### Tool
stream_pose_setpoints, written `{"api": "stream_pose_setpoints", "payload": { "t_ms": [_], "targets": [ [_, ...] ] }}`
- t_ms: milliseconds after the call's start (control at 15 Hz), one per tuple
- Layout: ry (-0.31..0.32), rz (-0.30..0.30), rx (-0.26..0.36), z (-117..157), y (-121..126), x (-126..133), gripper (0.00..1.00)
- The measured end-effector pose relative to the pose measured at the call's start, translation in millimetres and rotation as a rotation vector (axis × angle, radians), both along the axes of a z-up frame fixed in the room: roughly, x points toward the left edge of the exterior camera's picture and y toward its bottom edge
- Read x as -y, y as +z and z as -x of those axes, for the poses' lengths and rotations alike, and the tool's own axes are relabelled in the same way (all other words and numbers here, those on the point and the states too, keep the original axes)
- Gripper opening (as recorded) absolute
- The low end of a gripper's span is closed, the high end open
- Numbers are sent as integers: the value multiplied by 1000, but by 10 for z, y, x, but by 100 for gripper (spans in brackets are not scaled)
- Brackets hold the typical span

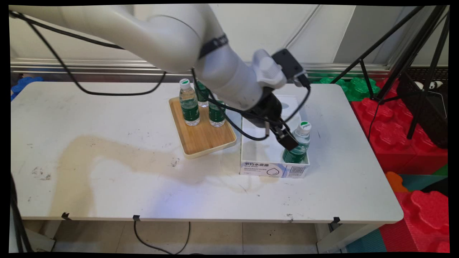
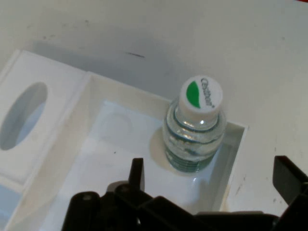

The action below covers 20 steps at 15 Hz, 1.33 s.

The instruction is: Pick up the green bottle from the white box

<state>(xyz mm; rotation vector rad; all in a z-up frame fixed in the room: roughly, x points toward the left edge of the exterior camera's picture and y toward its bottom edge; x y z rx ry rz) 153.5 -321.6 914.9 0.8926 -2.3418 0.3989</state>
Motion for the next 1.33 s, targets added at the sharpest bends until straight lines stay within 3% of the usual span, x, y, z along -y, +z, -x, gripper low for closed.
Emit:
{"api": "stream_pose_setpoints", "payload": {
  "t_ms": [600, 1133, 1200, 1333],
  "targets": [
    [4, -31, -4, 365, -419, 354, 100],
    [-9, -32, -21, 520, -632, 544, 100],
    [-9, -32, -21, 526, -642, 554, 0],
    [-6, -29, -23, 527, -663, 576, 0]
  ]
}}
